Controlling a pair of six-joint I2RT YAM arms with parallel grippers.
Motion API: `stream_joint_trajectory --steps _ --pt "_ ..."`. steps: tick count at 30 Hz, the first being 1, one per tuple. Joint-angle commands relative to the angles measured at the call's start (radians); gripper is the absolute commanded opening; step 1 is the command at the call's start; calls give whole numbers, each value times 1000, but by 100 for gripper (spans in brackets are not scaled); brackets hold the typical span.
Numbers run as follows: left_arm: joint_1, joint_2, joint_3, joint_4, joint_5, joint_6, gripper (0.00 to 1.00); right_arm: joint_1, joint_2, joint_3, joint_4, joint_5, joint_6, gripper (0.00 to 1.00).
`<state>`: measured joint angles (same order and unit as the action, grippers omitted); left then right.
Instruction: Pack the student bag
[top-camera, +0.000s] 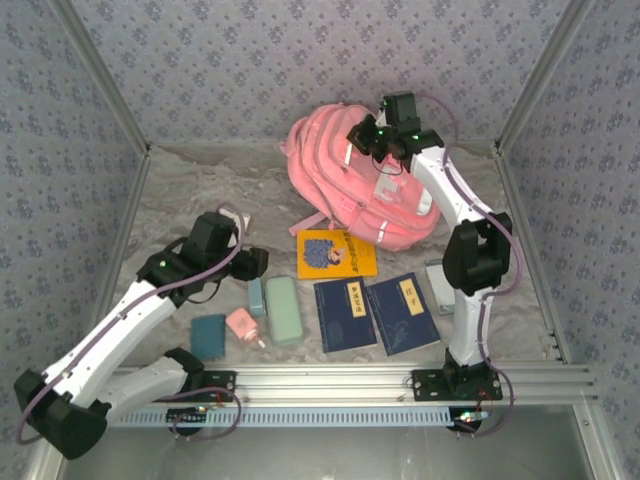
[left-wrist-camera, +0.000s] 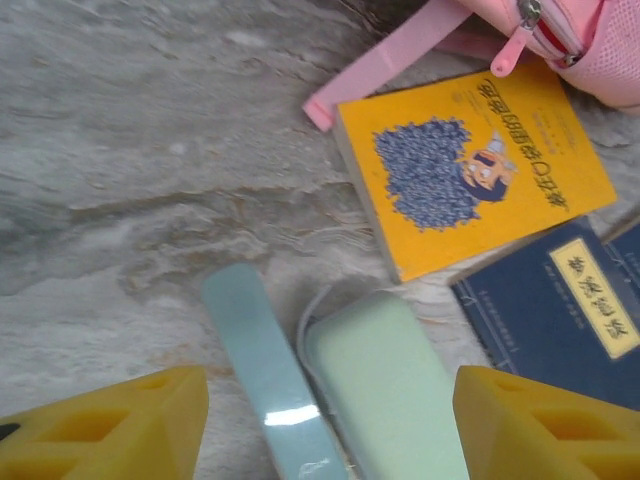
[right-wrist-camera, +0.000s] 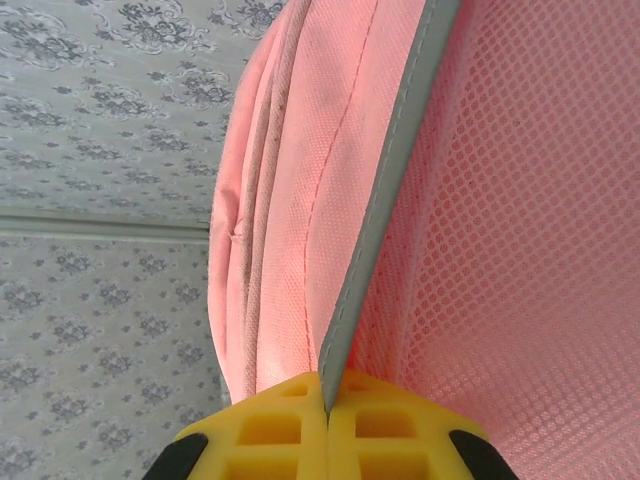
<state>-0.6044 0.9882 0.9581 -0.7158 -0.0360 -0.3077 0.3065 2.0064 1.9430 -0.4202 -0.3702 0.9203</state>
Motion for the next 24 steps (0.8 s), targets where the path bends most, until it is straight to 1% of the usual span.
stream_joint_trajectory --steps 1,2,4,6,8,13,15,20,24 --pt "-49 89 108 -3 74 -27 64 9 -110 -42 50 28 55 0" --pt "-81 124 135 -8 51 -27 65 10 -123 -62 51 32 64 0" --pt "-174 213 200 -16 -38 -7 66 14 -157 -100 50 45 83 0" --pt "-241 309 266 -22 -107 11 68 16 -183 -138 65 54 102 0" --pt "-273 402 316 -20 -138 12 70 14 -193 -164 65 39 117 0" --pt "-297 587 382 32 -175 25 69 2 -224 -237 118 -6 156 0" --pt "-297 637 389 94 -181 25 69 -4 -239 -264 137 -21 164 0" --pt "-299 721 388 212 -91 33 69 -22 -262 -320 179 -64 189 0" --pt "-299 762 366 299 -52 35 68 -36 -279 -354 206 -91 201 0"
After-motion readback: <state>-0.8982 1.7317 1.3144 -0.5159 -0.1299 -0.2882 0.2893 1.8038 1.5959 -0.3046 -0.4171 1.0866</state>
